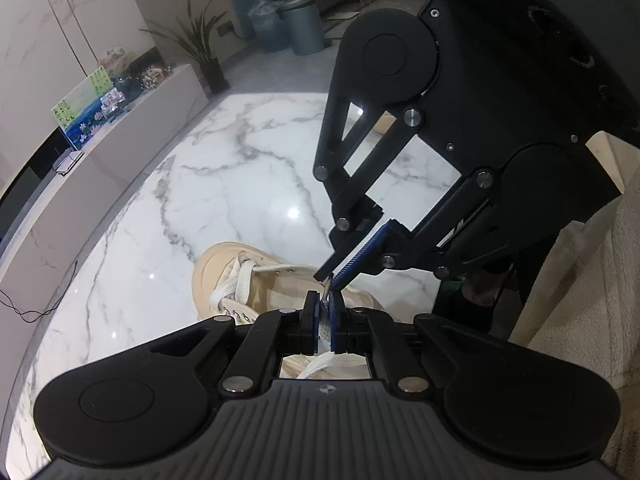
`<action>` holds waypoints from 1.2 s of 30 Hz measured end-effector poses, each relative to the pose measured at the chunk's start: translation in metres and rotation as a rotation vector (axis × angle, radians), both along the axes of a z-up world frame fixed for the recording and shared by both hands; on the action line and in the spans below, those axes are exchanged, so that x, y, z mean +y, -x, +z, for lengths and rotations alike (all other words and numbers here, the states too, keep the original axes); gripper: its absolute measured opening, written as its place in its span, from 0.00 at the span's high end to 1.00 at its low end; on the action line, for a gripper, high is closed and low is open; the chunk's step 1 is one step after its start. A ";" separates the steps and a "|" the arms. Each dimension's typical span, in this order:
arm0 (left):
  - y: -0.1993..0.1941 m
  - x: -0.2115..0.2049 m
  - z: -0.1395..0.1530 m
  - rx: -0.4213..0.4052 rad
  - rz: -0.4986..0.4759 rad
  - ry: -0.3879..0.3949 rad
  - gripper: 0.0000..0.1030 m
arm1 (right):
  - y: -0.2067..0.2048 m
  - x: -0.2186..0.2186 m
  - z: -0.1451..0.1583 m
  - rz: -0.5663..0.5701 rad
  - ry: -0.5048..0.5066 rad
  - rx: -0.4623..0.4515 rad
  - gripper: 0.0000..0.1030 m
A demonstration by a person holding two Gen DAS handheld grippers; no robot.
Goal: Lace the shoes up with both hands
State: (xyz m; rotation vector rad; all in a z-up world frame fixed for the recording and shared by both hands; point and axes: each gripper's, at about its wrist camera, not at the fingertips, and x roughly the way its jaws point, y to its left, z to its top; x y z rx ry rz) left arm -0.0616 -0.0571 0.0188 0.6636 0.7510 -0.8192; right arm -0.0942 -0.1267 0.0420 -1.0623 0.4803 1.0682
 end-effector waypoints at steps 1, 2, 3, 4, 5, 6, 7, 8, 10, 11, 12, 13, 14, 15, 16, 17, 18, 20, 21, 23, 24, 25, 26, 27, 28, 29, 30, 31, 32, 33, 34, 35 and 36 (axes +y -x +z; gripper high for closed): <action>0.000 -0.001 -0.001 -0.008 -0.002 -0.007 0.93 | 0.000 0.000 -0.001 -0.002 0.000 -0.001 1.00; 0.000 -0.001 -0.001 -0.006 -0.005 -0.011 0.92 | -0.001 0.001 -0.001 -0.004 -0.002 0.001 1.00; 0.000 -0.002 -0.001 -0.005 -0.007 -0.014 0.91 | -0.002 0.001 -0.001 -0.007 -0.004 0.002 1.00; 0.000 -0.003 -0.003 -0.006 -0.012 -0.023 0.90 | -0.002 0.001 -0.002 -0.007 -0.006 0.002 1.00; -0.001 -0.004 -0.004 -0.006 -0.016 -0.031 0.89 | -0.002 0.001 -0.002 -0.007 -0.007 0.002 1.00; -0.001 -0.005 -0.005 -0.007 -0.012 -0.038 0.89 | -0.002 0.001 -0.002 -0.006 -0.009 0.002 1.00; -0.001 -0.005 -0.007 -0.007 -0.009 -0.046 0.89 | -0.002 0.001 -0.002 -0.006 -0.010 0.002 1.00; -0.004 -0.006 -0.009 -0.001 0.004 -0.056 0.89 | -0.003 0.001 -0.002 -0.004 -0.011 0.002 1.00; -0.006 -0.006 -0.012 -0.001 0.015 -0.054 0.89 | -0.003 0.001 -0.002 -0.006 -0.010 0.002 1.00; -0.007 -0.005 -0.012 0.007 0.018 -0.049 0.92 | -0.004 0.002 -0.003 -0.007 -0.010 0.004 1.00; -0.008 -0.005 -0.011 0.010 0.017 -0.043 0.94 | -0.001 -0.001 -0.004 -0.008 -0.012 0.005 1.00; -0.008 -0.006 -0.011 0.007 0.018 -0.042 0.95 | 0.002 -0.003 -0.004 -0.010 -0.013 0.007 1.00; -0.009 -0.007 -0.012 0.003 0.022 -0.046 0.96 | 0.001 -0.004 -0.005 -0.013 -0.013 0.010 1.00; -0.010 -0.007 -0.013 0.005 0.022 -0.047 0.96 | 0.000 -0.003 -0.006 -0.017 -0.014 0.012 1.00; -0.012 -0.008 -0.013 0.006 0.031 -0.047 0.96 | -0.001 -0.003 -0.006 -0.021 -0.015 0.013 1.00; -0.014 -0.008 -0.013 0.008 0.040 -0.047 0.96 | -0.005 -0.003 -0.008 -0.039 -0.020 0.018 1.00; -0.015 -0.008 -0.013 0.010 0.046 -0.049 0.96 | -0.007 -0.004 -0.009 -0.056 -0.026 0.025 1.00; -0.019 -0.010 -0.015 0.000 0.065 -0.070 0.96 | -0.011 -0.004 -0.011 -0.085 -0.038 0.036 0.99; -0.021 -0.011 -0.016 -0.006 0.070 -0.083 0.96 | -0.014 -0.004 -0.012 -0.113 -0.052 0.040 0.99; -0.024 -0.012 -0.016 -0.009 0.081 -0.100 0.96 | -0.018 -0.002 -0.013 -0.157 -0.070 0.050 0.99; -0.025 -0.012 -0.016 -0.010 0.087 -0.108 0.96 | -0.020 -0.002 -0.014 -0.180 -0.079 0.055 0.99; -0.026 -0.012 -0.016 -0.012 0.091 -0.115 0.96 | -0.022 -0.001 -0.015 -0.202 -0.087 0.060 0.99; -0.028 -0.012 -0.017 -0.017 0.100 -0.132 0.96 | -0.024 0.000 -0.017 -0.230 -0.098 0.072 0.99; -0.028 -0.012 -0.017 -0.018 0.102 -0.136 0.96 | -0.026 0.000 -0.019 -0.265 -0.110 0.088 0.99; -0.029 -0.013 -0.018 -0.017 0.110 -0.152 0.96 | -0.028 0.001 -0.019 -0.288 -0.117 0.098 0.99; -0.029 -0.013 -0.019 -0.016 0.114 -0.158 0.96 | -0.031 0.002 -0.021 -0.319 -0.126 0.114 0.99; -0.030 -0.014 -0.020 -0.017 0.122 -0.170 0.96 | -0.034 0.002 -0.022 -0.351 -0.135 0.131 0.99; -0.030 -0.014 -0.020 -0.016 0.123 -0.171 0.96 | -0.037 0.002 -0.022 -0.379 -0.148 0.150 0.98; -0.031 -0.014 -0.020 -0.010 0.126 -0.166 0.96 | -0.039 0.001 -0.023 -0.408 -0.162 0.169 0.98; -0.031 -0.014 -0.019 -0.005 0.130 -0.162 0.96 | -0.042 0.001 -0.023 -0.436 -0.176 0.188 0.97; -0.031 -0.014 -0.020 -0.004 0.131 -0.162 0.96 | -0.044 0.000 -0.023 -0.454 -0.195 0.207 0.97; -0.031 -0.015 -0.019 -0.006 0.134 -0.166 0.96 | -0.046 0.000 -0.022 -0.471 -0.215 0.227 0.97; -0.031 -0.016 -0.019 -0.007 0.137 -0.170 0.96 | -0.046 -0.001 -0.022 -0.491 -0.235 0.247 0.97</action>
